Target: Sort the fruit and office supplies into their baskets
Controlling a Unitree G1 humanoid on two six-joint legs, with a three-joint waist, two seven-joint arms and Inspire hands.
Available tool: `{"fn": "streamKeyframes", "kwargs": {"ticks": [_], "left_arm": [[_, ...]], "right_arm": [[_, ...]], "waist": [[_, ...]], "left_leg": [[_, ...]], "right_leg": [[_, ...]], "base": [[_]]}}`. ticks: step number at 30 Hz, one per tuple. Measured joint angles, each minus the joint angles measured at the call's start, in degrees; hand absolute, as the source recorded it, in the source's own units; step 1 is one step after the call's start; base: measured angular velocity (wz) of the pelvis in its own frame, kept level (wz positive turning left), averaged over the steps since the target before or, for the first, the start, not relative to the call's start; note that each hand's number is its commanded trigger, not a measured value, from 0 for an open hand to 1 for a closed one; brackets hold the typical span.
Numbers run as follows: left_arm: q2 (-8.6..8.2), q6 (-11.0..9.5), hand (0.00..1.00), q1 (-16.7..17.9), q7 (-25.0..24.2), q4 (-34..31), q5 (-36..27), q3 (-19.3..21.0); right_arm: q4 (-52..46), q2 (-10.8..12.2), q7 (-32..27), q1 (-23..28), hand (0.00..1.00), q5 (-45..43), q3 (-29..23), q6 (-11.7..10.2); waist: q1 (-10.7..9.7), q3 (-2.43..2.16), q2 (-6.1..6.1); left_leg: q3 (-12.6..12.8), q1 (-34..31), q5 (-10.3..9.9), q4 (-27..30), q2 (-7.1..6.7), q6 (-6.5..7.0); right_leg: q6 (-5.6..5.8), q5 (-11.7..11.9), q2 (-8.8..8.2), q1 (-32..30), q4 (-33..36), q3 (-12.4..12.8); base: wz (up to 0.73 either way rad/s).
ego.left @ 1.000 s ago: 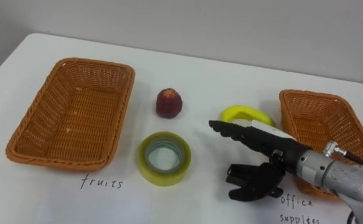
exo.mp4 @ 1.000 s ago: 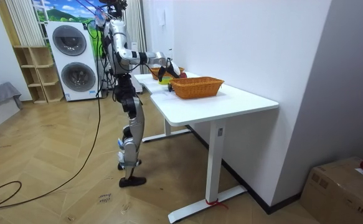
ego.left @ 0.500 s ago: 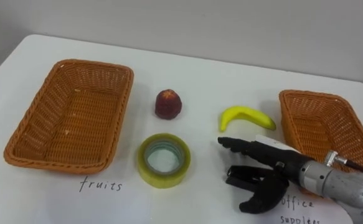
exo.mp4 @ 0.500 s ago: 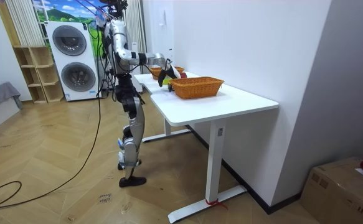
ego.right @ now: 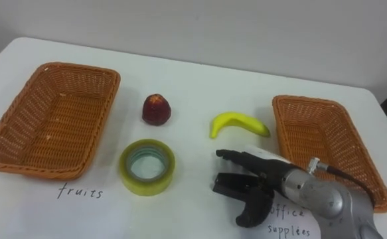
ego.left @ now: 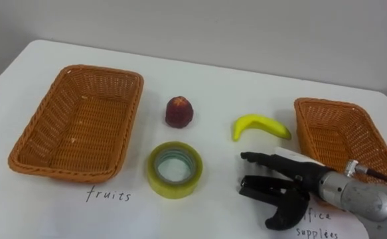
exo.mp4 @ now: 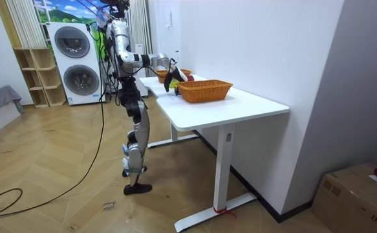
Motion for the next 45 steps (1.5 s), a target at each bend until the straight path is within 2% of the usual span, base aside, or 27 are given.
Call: {"fn": "streamKeyframes", "kwargs": {"ticks": [10, 15, 21, 34, 35, 37, 45], "left_arm": [[-0.08, 0.0, 0.00, -0.1, 0.0, 0.0, 0.4, 0.2], [-0.31, 0.0, 0.00, -0.2, 0.0, 0.0, 0.4, 0.7], [-0.37, 0.0, 0.00, -0.2, -0.1, 0.0, 0.4, 0.7], [-0.79, 1.1, 0.00, 0.1, -1.3, 0.0, 0.4, 0.7], [-0.90, 1.2, 0.00, 0.1, -1.3, 0.0, 0.4, 0.7], [-1.10, 1.2, 0.00, 0.1, -1.3, 0.0, 0.4, 0.7], [-1.80, 2.2, 0.00, 0.1, -1.5, 0.0, 0.4, 0.8]], "right_arm": [[-0.9, 0.0, -0.1, 0.0, 0.00, -1.2, -0.4, -0.1], [-1.6, 0.0, -0.1, 0.0, 0.00, -2.2, -0.4, -0.1], [-1.9, 0.0, 0.1, 0.0, 0.00, -2.6, -0.4, 0.0], [-2.1, 4.6, -0.2, 0.4, 0.00, -7.3, -0.3, 2.3], [-2.0, 4.8, -0.3, 0.4, 0.50, -7.6, -0.3, 2.4], [-1.9, 5.0, -0.4, 0.5, 1.00, -7.8, -0.3, 2.6], [-2.1, 6.2, -4.3, 0.0, 1.00, -10.1, -0.5, 3.2]], "waist": [[-0.2, 0.06, 0.09], [-0.1, 0.29, 0.32], [0.3, 0.34, 0.34], [1.4, 0.23, 0.48], [1.5, 0.19, 0.55], [1.4, 0.17, 0.60], [1.5, -0.04, 0.75]], "left_leg": [[0.2, 0.0, 0.0, -0.5, 0.07, 0.01], [0.2, 0.1, 0.0, -0.8, 0.11, 0.00], [0.4, 0.0, 0.0, -0.9, 0.15, 0.00], [1.1, 0.2, 0.0, -0.7, 0.21, -0.01], [1.1, 0.2, 0.0, -0.7, 0.20, -0.01], [1.0, 0.2, 0.0, -0.7, 0.19, -0.01], [0.9, 0.2, 0.0, -0.3, 0.18, -0.02]], "right_leg": [[0.00, 0.0, 0.12, 0.0, -0.1, 0.2], [0.00, 0.0, 0.20, -0.2, -0.1, 0.6], [0.00, 0.0, 0.30, -0.4, -0.1, 1.3], [-0.01, 0.0, 0.36, -0.3, -0.1, 1.6], [-0.02, 0.0, 0.35, -0.3, -0.1, 1.6], [-0.02, 0.0, 0.34, -0.2, -0.1, 1.5], [-0.04, 0.0, 0.31, 0.1, -0.1, 1.2]], "base": [[0.00], [0.00], [-0.01], [-0.02], [0.00], [0.02], [0.00]]}}
